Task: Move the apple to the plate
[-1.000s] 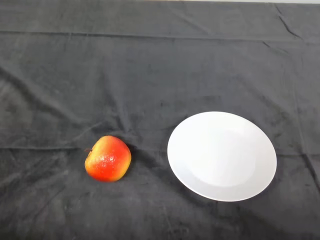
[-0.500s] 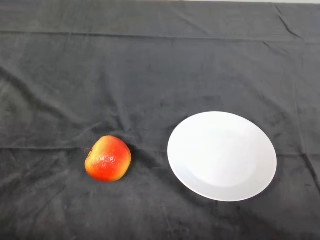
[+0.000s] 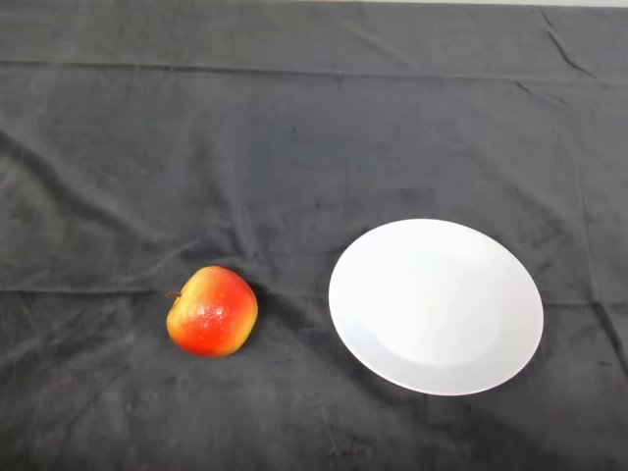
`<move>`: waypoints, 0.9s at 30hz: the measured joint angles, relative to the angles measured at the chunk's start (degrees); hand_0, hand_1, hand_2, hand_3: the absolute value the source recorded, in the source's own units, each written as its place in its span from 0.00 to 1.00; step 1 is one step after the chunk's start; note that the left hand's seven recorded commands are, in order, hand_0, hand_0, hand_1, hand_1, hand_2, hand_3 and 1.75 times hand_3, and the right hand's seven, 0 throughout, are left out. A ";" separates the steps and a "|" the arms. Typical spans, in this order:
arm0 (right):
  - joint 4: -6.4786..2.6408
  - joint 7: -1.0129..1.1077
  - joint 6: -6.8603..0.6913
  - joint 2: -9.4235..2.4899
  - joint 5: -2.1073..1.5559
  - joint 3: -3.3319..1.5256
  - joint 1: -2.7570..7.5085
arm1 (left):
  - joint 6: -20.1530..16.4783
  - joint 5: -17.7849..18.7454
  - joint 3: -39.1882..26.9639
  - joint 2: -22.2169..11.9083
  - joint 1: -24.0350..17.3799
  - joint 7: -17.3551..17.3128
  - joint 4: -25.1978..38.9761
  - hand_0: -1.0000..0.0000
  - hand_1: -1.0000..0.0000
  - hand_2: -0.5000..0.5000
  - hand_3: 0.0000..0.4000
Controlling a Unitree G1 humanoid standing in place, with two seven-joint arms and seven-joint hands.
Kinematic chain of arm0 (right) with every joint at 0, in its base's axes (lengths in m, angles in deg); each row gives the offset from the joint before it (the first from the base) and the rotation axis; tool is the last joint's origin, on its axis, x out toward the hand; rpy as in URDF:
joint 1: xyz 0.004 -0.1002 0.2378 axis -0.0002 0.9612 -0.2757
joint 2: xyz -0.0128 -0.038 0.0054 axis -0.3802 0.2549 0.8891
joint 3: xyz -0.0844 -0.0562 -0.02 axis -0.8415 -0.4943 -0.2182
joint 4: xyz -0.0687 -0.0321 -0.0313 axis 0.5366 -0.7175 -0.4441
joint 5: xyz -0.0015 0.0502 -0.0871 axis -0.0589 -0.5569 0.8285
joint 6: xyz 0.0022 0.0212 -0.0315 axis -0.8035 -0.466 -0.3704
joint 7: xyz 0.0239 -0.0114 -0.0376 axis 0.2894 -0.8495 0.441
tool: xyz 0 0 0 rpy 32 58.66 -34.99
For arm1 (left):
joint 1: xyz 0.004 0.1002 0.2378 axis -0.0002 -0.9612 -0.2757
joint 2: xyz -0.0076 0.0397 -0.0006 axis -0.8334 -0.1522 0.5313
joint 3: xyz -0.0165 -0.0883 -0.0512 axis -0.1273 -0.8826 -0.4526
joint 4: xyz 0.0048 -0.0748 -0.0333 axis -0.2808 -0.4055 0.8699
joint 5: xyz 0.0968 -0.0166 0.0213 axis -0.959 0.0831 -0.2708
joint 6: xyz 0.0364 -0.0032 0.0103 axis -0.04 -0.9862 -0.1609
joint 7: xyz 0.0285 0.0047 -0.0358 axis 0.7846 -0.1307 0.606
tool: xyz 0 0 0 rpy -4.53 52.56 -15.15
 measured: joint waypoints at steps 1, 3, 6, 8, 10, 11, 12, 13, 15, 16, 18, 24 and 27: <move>0.00 0.00 0.00 0.00 0.00 0.00 0.00 | 0.31 -0.85 0.83 0.35 0.17 -0.08 0.31 1.00 1.00 0.50 0.00; 0.00 0.00 0.00 0.00 0.00 0.00 0.00 | 1.12 -2.34 1.41 1.33 0.68 -0.22 0.84 1.00 1.00 0.50 0.00; 0.00 0.00 0.00 0.00 0.00 0.00 0.00 | 2.10 -4.31 3.16 2.18 1.38 -0.77 0.97 1.00 1.00 0.50 0.00; 0.00 0.00 0.00 0.00 0.00 0.00 0.00 | 2.99 -5.55 3.60 2.88 1.65 -1.23 1.10 1.00 1.00 0.50 0.00; 0.00 0.00 0.00 0.00 0.00 0.00 0.00 | 3.76 -6.62 5.05 3.21 1.67 -1.62 1.10 1.00 1.00 0.50 0.00; 0.00 0.00 0.00 0.00 0.00 0.00 0.00 | 4.00 -6.93 5.35 3.41 1.67 -1.77 1.12 1.00 1.00 0.50 0.00; 0.00 0.00 0.00 0.00 0.00 0.00 0.00 | 4.20 -7.67 5.54 3.69 1.71 -2.00 1.15 1.00 1.00 0.50 0.00; 0.00 0.00 0.00 0.00 0.00 -0.01 0.00 | 4.51 -8.17 5.80 3.97 1.72 -2.13 1.21 1.00 1.00 0.50 0.00; 0.00 0.00 0.00 0.00 0.00 -0.01 0.00 | 5.05 -9.22 7.06 4.22 1.72 -2.39 1.24 1.00 1.00 0.50 0.00; 0.00 0.00 0.00 0.00 0.00 -0.01 0.00 | 5.09 -9.65 7.55 4.26 1.72 -2.70 1.29 1.00 1.00 0.50 0.00; 0.00 0.00 0.00 0.00 0.00 -0.01 0.00 | 5.74 -10.96 8.11 4.45 1.72 -2.84 1.40 1.00 1.00 0.50 0.00; 0.00 0.00 0.00 0.00 0.00 -0.02 0.00 | 7.13 -13.97 10.36 5.77 1.77 -3.21 1.63 1.00 1.00 0.50 0.00; 0.00 0.00 0.00 0.00 0.00 -0.02 0.00 | 7.57 -15.34 11.94 6.85 1.77 -3.28 1.68 1.00 1.00 0.50 0.00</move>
